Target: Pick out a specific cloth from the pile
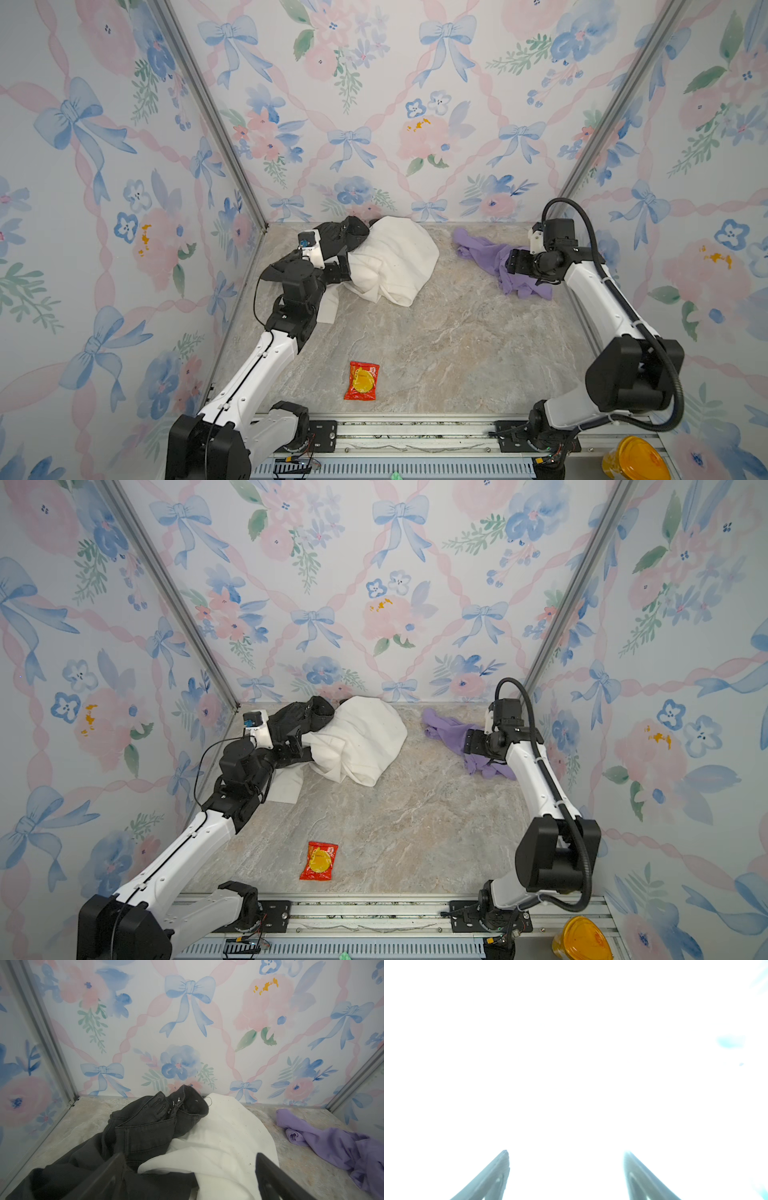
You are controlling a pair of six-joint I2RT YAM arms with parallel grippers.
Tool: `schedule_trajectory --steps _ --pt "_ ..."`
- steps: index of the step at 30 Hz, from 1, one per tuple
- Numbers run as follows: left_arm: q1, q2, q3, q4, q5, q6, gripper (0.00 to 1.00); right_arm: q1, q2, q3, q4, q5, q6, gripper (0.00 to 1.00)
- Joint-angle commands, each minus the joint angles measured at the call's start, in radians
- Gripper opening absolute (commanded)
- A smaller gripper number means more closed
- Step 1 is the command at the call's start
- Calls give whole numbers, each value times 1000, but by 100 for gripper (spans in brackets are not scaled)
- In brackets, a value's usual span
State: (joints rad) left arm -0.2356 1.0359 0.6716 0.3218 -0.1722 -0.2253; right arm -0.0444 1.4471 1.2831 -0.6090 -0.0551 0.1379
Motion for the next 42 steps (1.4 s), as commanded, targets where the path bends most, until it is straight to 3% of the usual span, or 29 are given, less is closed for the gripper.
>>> schedule_trajectory --steps 1,4,7,16,27,33,42 --pt "18 -44 -112 148 -101 28 98 -9 -94 -178 296 37 5 91" --pt "31 -66 -225 240 -113 102 98 -9 -188 -353 483 70 2 94" --pt "68 -62 -317 329 -150 97 98 -12 -238 -523 661 99 -10 98" --pt "156 51 -584 742 -143 63 98 -4 -227 -791 1023 204 -26 97" --pt "168 383 -543 1012 -27 111 98 45 -4 -829 1308 186 -74 97" --pt "167 516 -524 1107 -27 116 98 89 90 -878 1478 155 -136 97" --pt "128 520 -504 1076 -121 135 98 87 99 -890 1510 141 -136 97"
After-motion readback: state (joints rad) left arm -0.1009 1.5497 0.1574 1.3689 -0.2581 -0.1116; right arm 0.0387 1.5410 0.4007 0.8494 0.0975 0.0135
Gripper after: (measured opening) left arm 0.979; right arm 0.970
